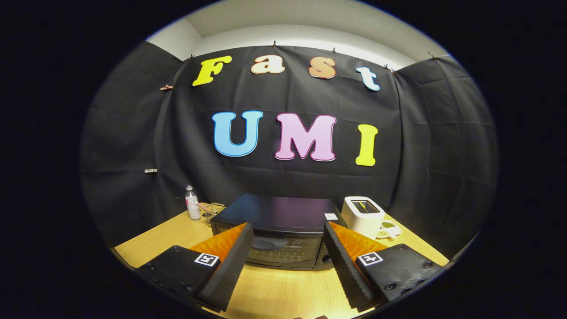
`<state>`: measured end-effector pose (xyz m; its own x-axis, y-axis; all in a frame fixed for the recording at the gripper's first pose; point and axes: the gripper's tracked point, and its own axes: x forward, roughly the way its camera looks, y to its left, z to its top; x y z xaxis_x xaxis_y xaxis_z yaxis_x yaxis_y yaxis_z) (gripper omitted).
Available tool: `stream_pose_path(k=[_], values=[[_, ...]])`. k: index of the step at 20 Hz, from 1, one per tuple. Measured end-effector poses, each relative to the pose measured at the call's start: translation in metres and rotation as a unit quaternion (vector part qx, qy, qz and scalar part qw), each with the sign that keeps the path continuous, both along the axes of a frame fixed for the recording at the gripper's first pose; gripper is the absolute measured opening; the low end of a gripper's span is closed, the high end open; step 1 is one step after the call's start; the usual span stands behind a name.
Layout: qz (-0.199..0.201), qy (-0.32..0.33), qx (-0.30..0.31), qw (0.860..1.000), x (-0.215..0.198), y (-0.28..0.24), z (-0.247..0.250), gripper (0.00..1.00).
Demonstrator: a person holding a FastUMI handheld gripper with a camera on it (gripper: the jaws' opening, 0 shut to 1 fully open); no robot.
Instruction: Open the toaster oven, put the food inside, and close the toaster oven door.
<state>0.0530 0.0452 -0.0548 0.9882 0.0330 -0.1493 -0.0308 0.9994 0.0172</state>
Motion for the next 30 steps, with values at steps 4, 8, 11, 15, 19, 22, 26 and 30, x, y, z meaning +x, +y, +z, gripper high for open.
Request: stream_pose_path(k=[4, 8, 11, 15, 19, 22, 26, 30], values=[[0.011, 0.009, 0.015, 1.0, 0.024, 0.024, -0.007, 0.97], [0.008, 0.02, -0.003, 1.0, 0.053, 0.038, -0.029, 0.97], [-0.009, 0.049, -0.002, 0.999, 0.072, 0.035, -0.053, 0.97], [-0.027, 0.087, 0.003, 0.996, 0.092, 0.03, -0.083, 0.98], [-0.012, 0.104, -0.004, 0.994, 0.102, 0.041, -0.098, 0.98], [-0.029, 0.123, 0.027, 0.992, 0.104, 0.042, -0.105, 0.97], [-0.039, 0.131, 0.008, 0.991, 0.11, 0.041, -0.109, 0.97], [-0.037, 0.139, 0.016, 0.99, 0.106, 0.041, -0.11, 0.97]])
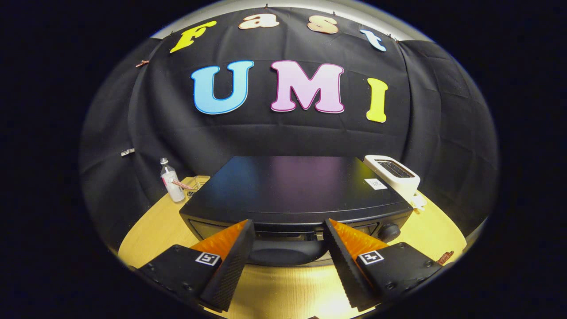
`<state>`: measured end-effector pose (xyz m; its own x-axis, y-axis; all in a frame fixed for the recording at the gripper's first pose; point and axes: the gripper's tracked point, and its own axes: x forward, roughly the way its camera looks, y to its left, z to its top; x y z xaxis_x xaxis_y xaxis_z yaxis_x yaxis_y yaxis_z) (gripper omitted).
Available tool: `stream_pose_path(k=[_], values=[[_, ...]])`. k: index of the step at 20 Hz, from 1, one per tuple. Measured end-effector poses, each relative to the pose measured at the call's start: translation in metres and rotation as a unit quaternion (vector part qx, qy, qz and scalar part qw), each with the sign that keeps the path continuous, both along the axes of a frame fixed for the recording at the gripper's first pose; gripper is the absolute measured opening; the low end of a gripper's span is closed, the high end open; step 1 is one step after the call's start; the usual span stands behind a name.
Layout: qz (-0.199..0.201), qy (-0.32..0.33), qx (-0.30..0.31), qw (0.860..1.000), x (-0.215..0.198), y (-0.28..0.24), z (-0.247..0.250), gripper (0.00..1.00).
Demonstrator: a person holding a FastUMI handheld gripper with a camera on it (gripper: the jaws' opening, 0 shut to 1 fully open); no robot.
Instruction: Open the toaster oven, put the food inside, and close the toaster oven door.
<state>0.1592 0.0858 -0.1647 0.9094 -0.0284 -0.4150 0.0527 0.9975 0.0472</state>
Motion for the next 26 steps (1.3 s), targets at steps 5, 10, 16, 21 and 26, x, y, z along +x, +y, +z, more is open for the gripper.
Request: stream_pose_path(k=[5, 10, 16, 21, 26], values=[[0.001, -0.007, 0.008, 1.0, -0.024, 0.001, -0.003, 0.97], [0.013, -0.004, 0.001, 1.0, -0.059, 0.001, -0.015, 0.96], [0.025, 0.008, -0.002, 1.0, -0.086, 0.003, -0.032, 0.96], [0.046, 0.037, -0.012, 0.998, -0.114, 0.007, -0.059, 0.96], [0.07, 0.095, -0.012, 0.993, -0.144, 0.008, -0.104, 0.97]])
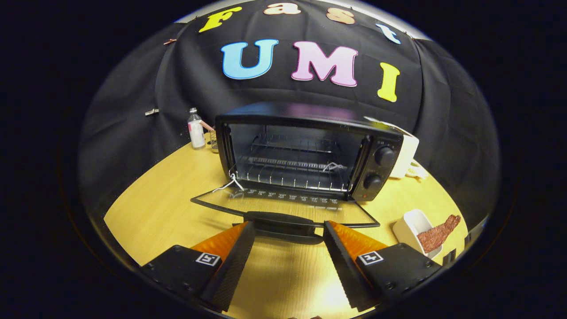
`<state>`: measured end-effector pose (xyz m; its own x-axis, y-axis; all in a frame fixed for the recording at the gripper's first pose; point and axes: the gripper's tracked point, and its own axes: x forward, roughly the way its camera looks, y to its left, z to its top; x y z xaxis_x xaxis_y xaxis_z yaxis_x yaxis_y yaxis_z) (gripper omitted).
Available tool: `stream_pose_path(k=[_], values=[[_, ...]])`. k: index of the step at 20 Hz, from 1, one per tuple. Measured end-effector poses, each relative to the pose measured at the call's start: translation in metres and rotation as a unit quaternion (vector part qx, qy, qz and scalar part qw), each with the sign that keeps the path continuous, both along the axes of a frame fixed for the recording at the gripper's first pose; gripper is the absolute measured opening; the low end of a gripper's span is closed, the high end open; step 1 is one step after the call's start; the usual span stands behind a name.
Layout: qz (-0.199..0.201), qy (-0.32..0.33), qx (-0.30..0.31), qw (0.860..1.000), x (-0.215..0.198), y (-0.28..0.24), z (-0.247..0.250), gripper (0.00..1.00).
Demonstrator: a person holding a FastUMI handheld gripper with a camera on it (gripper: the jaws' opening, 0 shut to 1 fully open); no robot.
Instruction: Open the toaster oven, put the food inside, and close the toaster oven door.
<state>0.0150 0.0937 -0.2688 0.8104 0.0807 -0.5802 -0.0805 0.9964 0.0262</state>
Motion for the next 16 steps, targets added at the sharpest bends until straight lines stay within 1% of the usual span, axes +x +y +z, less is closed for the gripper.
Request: stream_pose_path(k=[3, 6, 9, 10, 13, 16], values=[[-0.005, 0.045, 0.003, 0.999, -0.014, -0.008, -0.031, 0.97], [-0.006, 0.037, 0.007, 0.999, -0.019, -0.016, -0.03, 0.96], [-0.002, 0.014, 0.013, 1.0, -0.026, -0.027, -0.004, 0.97], [-0.003, -0.004, 0.014, 1.0, -0.026, -0.036, 0.014, 0.97], [-0.024, -0.06, 0.015, 0.998, -0.018, -0.068, 0.066, 0.98], [-0.046, -0.09, 0.014, 0.995, -0.014, -0.108, 0.105, 0.98]])
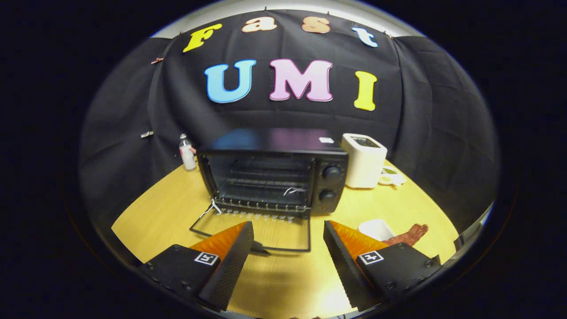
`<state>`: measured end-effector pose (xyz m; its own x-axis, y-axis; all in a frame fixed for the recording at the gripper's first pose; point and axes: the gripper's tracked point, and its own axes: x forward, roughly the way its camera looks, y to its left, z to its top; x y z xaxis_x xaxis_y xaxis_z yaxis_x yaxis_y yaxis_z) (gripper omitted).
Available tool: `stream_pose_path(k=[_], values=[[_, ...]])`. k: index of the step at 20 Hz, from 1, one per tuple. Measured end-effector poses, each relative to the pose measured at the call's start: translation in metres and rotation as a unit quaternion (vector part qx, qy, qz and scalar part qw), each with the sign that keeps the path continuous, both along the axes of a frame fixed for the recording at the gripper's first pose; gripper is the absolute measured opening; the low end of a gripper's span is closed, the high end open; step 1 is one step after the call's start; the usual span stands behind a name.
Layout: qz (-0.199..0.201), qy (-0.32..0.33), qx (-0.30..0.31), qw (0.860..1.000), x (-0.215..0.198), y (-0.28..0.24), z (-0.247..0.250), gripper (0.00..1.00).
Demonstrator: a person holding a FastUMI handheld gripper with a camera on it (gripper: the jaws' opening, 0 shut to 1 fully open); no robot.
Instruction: Open the toaster oven, put the food inside, and close the toaster oven door.
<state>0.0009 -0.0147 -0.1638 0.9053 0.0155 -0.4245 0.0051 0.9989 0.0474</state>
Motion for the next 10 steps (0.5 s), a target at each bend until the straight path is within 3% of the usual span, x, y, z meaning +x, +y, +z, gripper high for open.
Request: stream_pose_path(k=[5, 10], values=[[-0.006, -0.045, -0.026, 0.999, 0.01, -0.07, 0.043, 0.98], [-0.018, -0.037, -0.021, 0.999, 0.018, -0.155, 0.051, 0.98]])
